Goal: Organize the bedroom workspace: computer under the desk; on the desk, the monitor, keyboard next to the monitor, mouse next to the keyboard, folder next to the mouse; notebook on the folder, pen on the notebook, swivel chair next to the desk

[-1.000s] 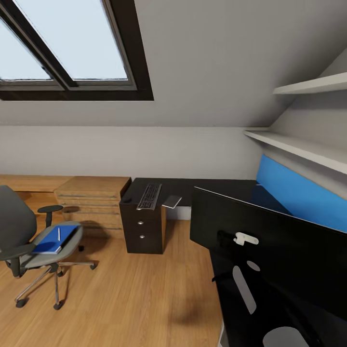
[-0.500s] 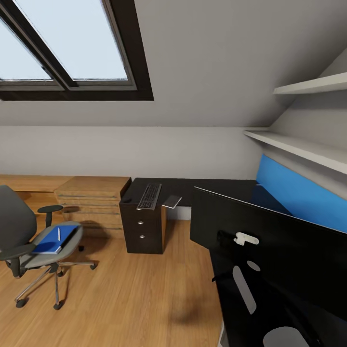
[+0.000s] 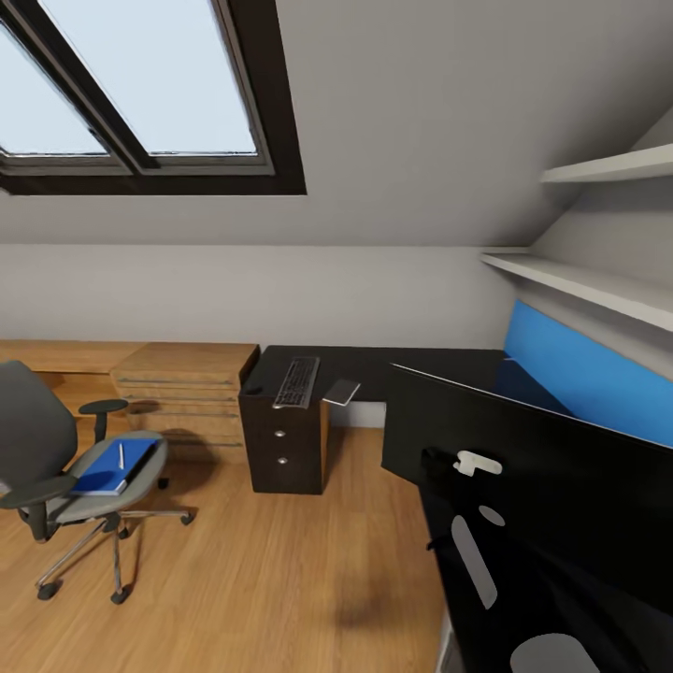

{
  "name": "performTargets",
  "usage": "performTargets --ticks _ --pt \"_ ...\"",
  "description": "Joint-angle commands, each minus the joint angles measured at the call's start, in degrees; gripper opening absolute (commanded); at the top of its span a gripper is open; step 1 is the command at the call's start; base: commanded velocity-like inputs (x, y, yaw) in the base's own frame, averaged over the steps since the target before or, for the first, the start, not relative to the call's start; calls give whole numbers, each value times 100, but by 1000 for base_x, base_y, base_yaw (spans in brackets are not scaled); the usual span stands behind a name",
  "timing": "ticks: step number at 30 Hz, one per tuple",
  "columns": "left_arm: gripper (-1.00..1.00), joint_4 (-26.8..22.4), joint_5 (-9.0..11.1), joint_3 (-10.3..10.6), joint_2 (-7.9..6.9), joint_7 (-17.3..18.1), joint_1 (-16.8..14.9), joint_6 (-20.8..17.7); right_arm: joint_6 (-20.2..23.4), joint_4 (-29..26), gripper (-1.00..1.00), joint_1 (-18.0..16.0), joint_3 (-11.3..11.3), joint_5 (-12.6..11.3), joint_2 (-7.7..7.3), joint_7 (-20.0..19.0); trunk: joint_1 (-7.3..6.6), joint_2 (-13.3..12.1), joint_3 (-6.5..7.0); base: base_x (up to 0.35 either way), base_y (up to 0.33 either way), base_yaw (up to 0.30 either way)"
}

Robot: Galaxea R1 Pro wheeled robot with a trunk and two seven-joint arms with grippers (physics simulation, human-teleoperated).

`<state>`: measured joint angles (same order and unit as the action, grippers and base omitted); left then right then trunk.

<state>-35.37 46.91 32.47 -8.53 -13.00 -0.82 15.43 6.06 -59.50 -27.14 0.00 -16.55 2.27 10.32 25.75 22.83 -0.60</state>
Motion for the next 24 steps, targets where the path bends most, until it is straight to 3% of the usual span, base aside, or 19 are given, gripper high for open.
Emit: performTargets --ticks 1,24 --pt "100 -5 37 49 -8 -45 -6 30 27 -11 100 -2 0 -33 2 27 3 8 -6 30 89 0" --pt "100 -5 20 51 -8 -45 -6 33 19 -10 100 -2 0 -24 2 40 3 8 -6 163 118 0"
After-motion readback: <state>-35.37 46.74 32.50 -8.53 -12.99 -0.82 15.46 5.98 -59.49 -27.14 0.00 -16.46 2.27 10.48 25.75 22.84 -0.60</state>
